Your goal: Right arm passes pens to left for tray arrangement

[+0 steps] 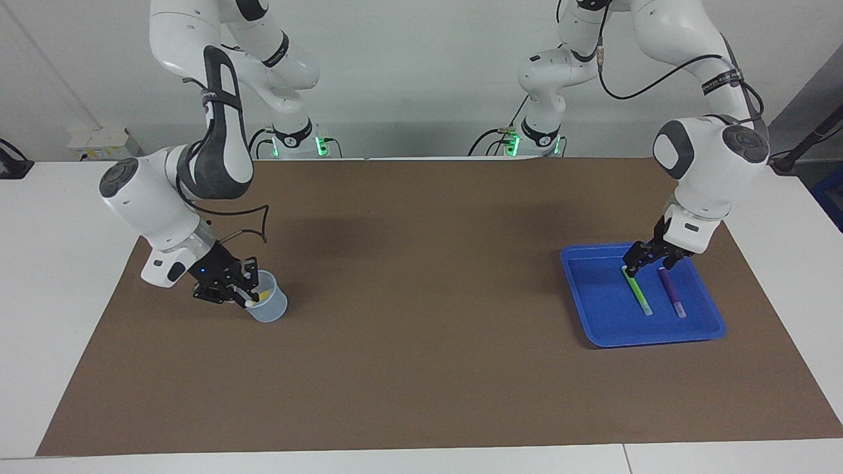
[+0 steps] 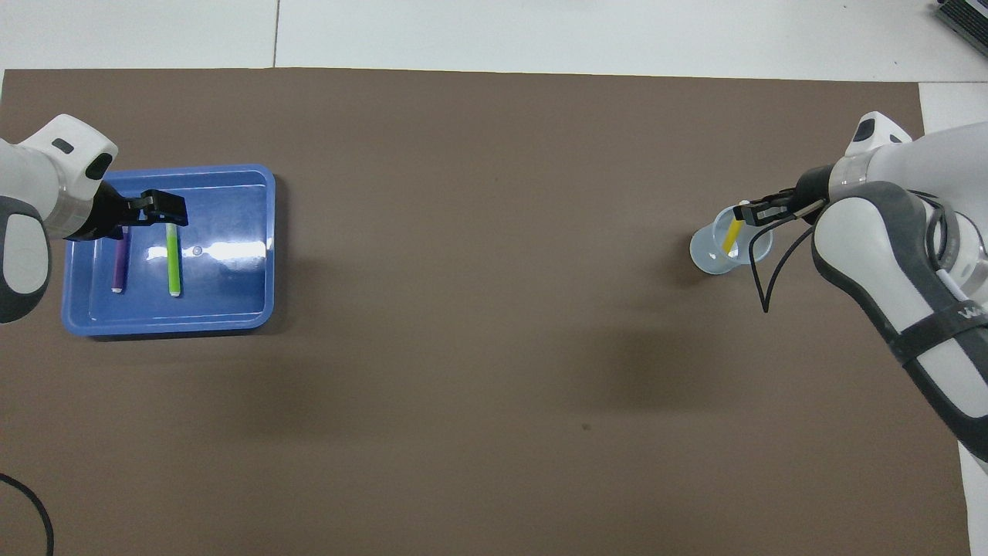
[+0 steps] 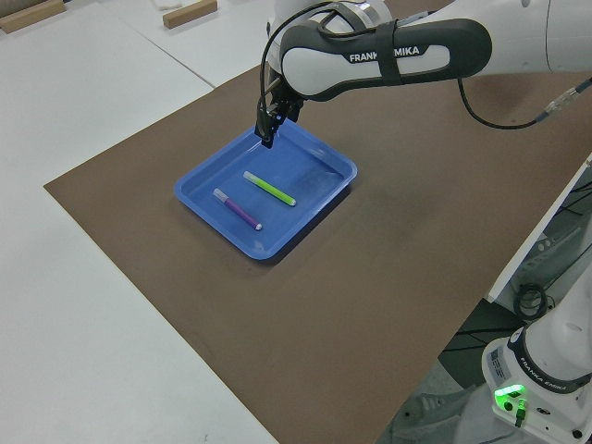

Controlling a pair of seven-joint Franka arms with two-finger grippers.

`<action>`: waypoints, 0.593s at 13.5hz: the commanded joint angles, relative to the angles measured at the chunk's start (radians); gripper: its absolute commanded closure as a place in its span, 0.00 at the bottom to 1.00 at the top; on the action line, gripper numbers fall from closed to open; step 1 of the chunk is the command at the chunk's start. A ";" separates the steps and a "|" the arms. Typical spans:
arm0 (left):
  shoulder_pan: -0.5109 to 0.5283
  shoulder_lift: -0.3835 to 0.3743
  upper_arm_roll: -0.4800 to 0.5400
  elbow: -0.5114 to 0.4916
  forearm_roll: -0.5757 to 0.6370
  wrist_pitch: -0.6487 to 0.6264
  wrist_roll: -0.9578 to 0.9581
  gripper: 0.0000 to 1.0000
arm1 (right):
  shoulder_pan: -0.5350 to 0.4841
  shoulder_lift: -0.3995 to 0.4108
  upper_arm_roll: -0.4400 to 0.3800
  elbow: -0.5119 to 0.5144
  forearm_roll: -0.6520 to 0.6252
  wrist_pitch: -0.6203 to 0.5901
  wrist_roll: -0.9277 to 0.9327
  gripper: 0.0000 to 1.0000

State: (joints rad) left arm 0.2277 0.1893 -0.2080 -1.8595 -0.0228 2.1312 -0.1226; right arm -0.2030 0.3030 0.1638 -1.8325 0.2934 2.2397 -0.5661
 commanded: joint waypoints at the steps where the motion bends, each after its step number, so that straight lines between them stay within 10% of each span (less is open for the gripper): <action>1: -0.008 -0.019 0.004 0.039 -0.098 -0.109 -0.052 0.00 | -0.004 -0.013 0.003 -0.027 -0.010 0.024 -0.018 0.82; 8: -0.037 -0.039 -0.002 0.066 -0.245 -0.266 -0.274 0.00 | -0.006 -0.012 0.003 -0.022 -0.010 0.009 -0.020 0.88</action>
State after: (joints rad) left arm 0.1961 0.1652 -0.2159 -1.7987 -0.2167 1.9179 -0.3268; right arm -0.2029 0.3027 0.1638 -1.8326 0.2926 2.2404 -0.5661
